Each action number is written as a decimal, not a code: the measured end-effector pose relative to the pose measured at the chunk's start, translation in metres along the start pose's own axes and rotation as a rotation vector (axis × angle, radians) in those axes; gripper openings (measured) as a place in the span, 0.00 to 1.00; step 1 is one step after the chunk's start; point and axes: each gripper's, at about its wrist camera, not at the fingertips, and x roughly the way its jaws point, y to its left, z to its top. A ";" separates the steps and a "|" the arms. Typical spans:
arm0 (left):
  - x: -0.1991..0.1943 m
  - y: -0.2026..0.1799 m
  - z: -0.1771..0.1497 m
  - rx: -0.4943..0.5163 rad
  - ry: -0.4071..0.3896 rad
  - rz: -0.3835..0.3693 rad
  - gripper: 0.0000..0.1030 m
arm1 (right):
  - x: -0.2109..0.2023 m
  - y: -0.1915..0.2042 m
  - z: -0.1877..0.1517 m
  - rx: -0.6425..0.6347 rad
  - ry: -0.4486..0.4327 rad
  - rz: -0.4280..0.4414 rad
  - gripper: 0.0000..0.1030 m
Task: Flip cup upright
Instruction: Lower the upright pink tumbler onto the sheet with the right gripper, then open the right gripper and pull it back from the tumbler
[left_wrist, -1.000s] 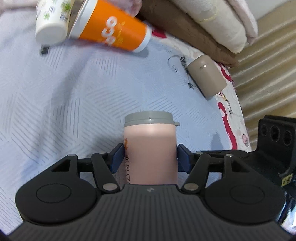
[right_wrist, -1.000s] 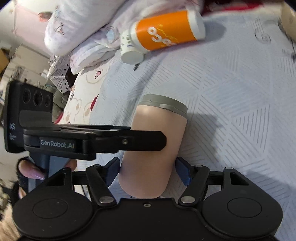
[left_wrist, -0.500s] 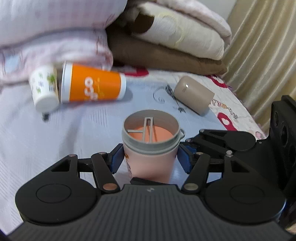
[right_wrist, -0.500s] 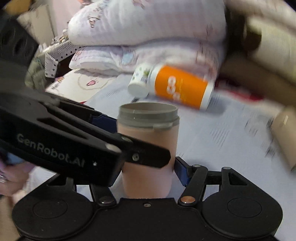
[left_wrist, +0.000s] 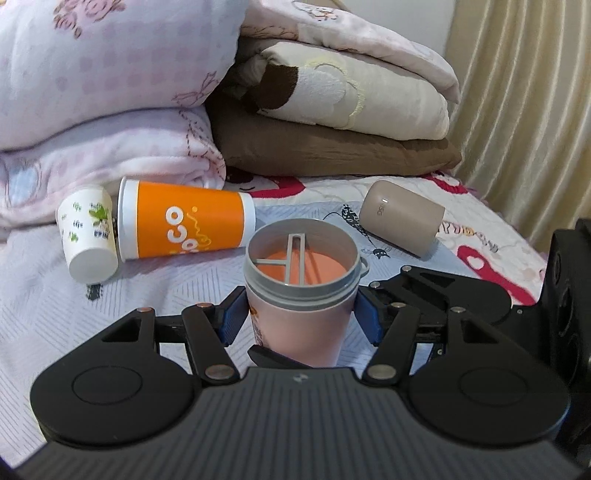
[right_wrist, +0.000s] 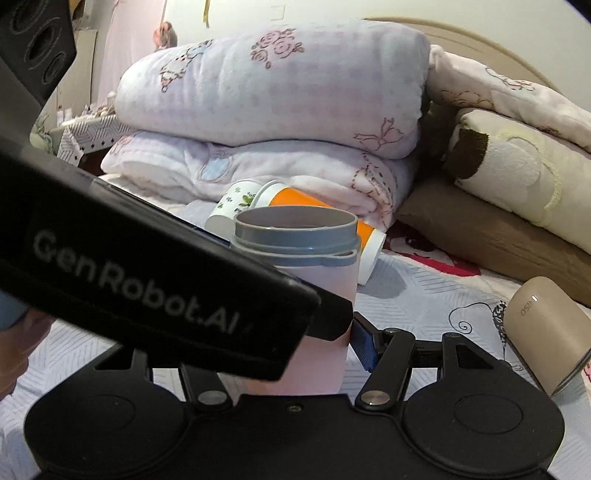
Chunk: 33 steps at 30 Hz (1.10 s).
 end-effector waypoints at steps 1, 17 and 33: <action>0.000 -0.002 0.000 0.011 -0.001 0.001 0.59 | 0.000 -0.001 0.000 0.004 -0.008 0.000 0.66; -0.004 -0.009 0.000 0.001 0.027 -0.031 0.64 | 0.001 -0.002 0.007 0.080 0.021 0.000 0.66; -0.031 0.000 0.005 -0.108 0.089 0.008 0.80 | -0.023 0.006 0.008 0.122 0.127 -0.080 0.80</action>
